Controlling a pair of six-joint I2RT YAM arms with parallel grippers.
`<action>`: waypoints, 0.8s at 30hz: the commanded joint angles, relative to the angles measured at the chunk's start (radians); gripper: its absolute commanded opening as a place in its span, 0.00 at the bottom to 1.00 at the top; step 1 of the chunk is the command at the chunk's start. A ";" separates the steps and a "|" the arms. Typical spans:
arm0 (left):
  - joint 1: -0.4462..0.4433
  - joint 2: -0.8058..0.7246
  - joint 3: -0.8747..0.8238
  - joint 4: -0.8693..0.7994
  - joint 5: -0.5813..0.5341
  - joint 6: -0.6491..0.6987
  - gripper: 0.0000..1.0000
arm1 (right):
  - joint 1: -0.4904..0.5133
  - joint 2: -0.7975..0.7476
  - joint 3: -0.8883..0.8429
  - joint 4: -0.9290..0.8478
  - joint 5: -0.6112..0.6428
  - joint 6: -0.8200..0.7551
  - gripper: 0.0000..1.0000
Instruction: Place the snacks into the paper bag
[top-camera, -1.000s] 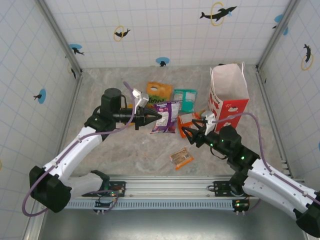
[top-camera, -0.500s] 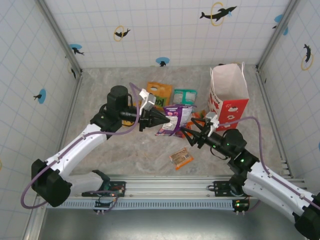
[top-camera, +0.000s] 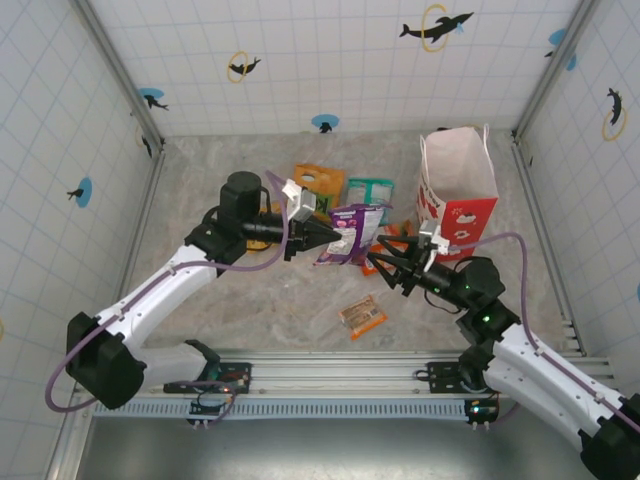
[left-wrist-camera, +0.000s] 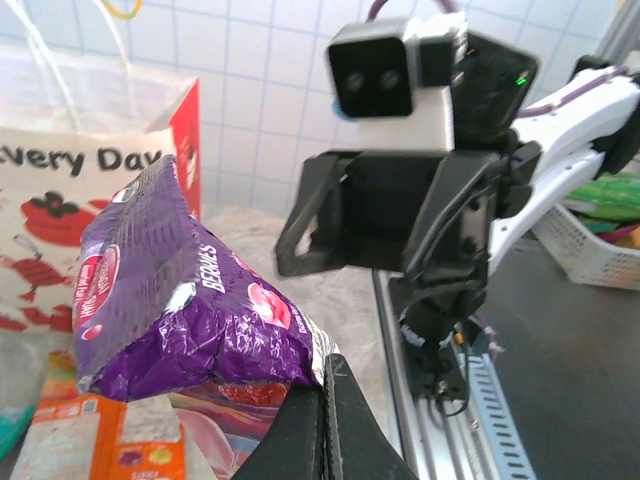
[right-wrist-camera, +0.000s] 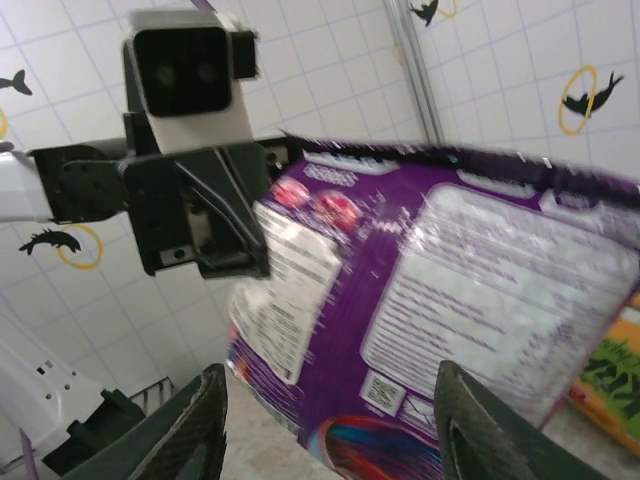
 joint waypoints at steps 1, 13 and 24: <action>-0.006 0.002 0.018 -0.007 -0.011 0.079 0.00 | -0.008 -0.021 -0.017 0.042 0.033 -0.014 0.55; -0.007 0.016 0.092 -0.261 -0.149 0.346 0.00 | -0.029 0.084 0.218 -0.428 0.135 -0.290 1.00; -0.025 0.001 0.096 -0.472 -0.274 0.700 0.00 | -0.026 0.260 0.555 -0.863 0.072 -0.760 0.95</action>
